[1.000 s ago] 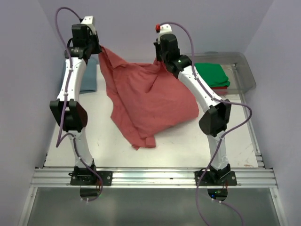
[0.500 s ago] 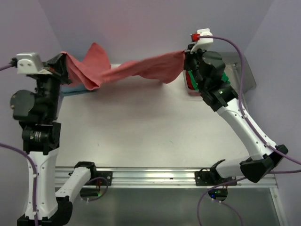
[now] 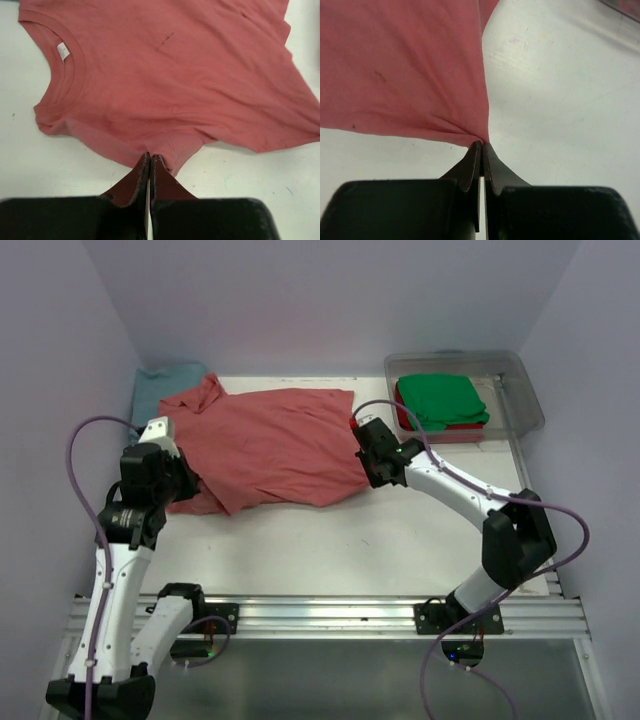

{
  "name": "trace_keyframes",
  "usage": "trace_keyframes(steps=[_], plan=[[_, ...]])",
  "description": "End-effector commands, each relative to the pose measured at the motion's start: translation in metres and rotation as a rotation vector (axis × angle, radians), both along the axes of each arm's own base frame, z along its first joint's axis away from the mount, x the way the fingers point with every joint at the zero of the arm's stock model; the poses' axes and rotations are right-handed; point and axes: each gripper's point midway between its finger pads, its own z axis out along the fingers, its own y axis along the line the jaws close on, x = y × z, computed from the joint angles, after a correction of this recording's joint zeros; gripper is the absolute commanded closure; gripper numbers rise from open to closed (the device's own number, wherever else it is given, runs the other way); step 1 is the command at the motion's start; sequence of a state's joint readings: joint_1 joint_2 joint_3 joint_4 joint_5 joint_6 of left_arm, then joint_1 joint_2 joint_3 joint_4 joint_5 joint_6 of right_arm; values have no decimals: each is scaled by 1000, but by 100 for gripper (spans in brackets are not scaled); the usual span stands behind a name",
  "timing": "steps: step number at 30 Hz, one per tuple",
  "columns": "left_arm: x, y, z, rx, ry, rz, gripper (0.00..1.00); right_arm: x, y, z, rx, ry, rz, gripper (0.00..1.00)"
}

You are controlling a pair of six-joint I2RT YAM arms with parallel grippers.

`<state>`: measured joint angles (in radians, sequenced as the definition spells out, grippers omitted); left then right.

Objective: Fold and stack the t-shirts
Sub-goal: Flatten out the tshirt

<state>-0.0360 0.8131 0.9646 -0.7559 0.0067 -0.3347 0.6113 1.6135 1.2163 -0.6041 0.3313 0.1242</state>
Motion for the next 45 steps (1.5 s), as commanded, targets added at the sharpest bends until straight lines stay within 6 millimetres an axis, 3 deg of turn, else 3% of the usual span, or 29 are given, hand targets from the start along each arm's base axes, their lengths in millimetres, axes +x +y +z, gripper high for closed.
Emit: trace_keyframes(steps=[1, 6, 15, 23, 30, 36, 37, 38, 39, 40, 41, 42, 45], plan=[[-25, -9, 7, -64, 59, 4, 100, -31, -5, 30, 29, -19, -33, 100], [-38, -22, -31, -135, 139, -11, 100, -56, -12, 28, -9, 33, -38, 100], [-85, -31, -49, -227, 296, 22, 100, -76, -27, 16, -73, 107, -81, 100], [-111, -35, -28, -251, 357, 18, 100, -107, -43, 20, -76, 157, -142, 100], [-113, -37, -3, -253, 346, -3, 100, -138, -53, 24, -55, 226, -160, 100], [-113, -44, 4, -294, 337, -20, 100, -144, -64, 36, -69, 210, -173, 100], [-114, -45, 7, -299, 327, -22, 100, -141, -65, 42, -70, 192, -185, 93], [-112, -45, 16, -303, 299, -25, 93, -141, -67, 45, -78, 187, -191, 58], [-110, -44, 22, -303, 277, -16, 80, -139, -68, 50, -74, 170, -203, 41], [-108, -43, 29, -301, 248, -19, 26, -134, -65, 59, -56, 141, -207, 29], [-103, -43, 45, -299, 191, -27, 0, -129, -64, 65, -43, 115, -210, 20], [-101, -41, 50, -287, 168, -31, 0, -124, -61, 76, -14, 80, -207, 2], [-92, -38, 66, -265, 115, -32, 0, -105, -57, 107, 44, -42, -224, 1]])
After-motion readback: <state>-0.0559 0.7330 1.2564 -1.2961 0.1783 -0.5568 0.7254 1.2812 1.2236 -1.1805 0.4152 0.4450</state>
